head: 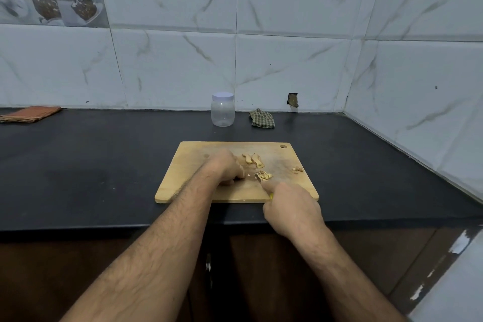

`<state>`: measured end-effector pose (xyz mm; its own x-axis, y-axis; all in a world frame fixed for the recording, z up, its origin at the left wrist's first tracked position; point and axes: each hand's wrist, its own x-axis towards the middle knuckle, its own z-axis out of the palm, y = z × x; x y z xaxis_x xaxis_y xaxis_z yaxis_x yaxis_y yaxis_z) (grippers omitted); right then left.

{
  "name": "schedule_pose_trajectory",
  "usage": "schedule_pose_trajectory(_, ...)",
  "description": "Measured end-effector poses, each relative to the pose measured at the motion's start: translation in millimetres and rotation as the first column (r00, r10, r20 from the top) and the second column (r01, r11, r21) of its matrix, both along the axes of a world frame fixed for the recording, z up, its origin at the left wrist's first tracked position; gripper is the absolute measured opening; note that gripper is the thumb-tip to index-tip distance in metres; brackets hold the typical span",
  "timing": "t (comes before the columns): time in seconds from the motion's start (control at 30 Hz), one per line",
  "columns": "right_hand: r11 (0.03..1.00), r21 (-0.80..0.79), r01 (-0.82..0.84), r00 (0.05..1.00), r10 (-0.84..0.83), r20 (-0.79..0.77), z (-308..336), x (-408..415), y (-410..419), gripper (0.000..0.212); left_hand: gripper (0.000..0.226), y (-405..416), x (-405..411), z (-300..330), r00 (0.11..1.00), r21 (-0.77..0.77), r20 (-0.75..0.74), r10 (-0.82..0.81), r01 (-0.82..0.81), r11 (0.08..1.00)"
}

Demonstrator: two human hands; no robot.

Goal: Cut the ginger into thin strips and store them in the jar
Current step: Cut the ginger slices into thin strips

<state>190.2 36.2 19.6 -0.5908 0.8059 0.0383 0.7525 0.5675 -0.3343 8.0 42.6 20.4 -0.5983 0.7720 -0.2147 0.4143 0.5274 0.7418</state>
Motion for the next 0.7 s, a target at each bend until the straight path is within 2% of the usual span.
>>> schedule_pose_trajectory(0.03, 1.000, 0.000, 0.002, 1.000, -0.002, -0.018, -0.1, -1.7, -0.8, 0.059, 0.002, -3.3, -0.7, 1.8, 1.000, 0.021, 0.023, -0.014, 0.013, 1.000)
schedule_pose_trajectory(0.23, 1.000, -0.012, -0.019, 0.999, 0.019, -0.044, -3.7, -16.0, -3.9, 0.058, 0.026, -18.3, -9.3, -3.5, 0.997, 0.211, 0.060, 0.051, -0.062, 0.976)
schedule_pose_trajectory(0.37, 1.000, 0.001, 0.021, 1.000, -0.021, -0.008, -2.3, -10.6, 2.9, 0.057, 0.022, -19.8, -7.2, -5.8, 0.999, 0.192, 0.043, 0.024, -0.032, 0.981)
schedule_pose_trajectory(0.47, 0.999, 0.017, 0.037, 0.999, -0.037, -0.009, -0.4, -5.5, 6.7, 0.058, 0.016, -15.5, -8.0, -9.3, 0.995, 0.199, -0.058, 0.079, -0.066, 0.978)
schedule_pose_trajectory(0.57, 1.000, 0.019, 0.006, 1.000, -0.005, -0.029, 0.3, -7.4, 4.9, 0.056, 0.016, -12.5, -9.8, -11.8, 0.959, 0.203, -0.261, 0.112, -0.059, 0.977)
schedule_pose_trajectory(0.7, 1.000, 0.008, -0.019, 1.000, 0.019, -0.014, 1.8, -13.1, 4.2, 0.057, 0.022, -7.1, -6.0, -10.7, 0.906, 0.127, -0.423, 0.030, 0.026, 0.992)
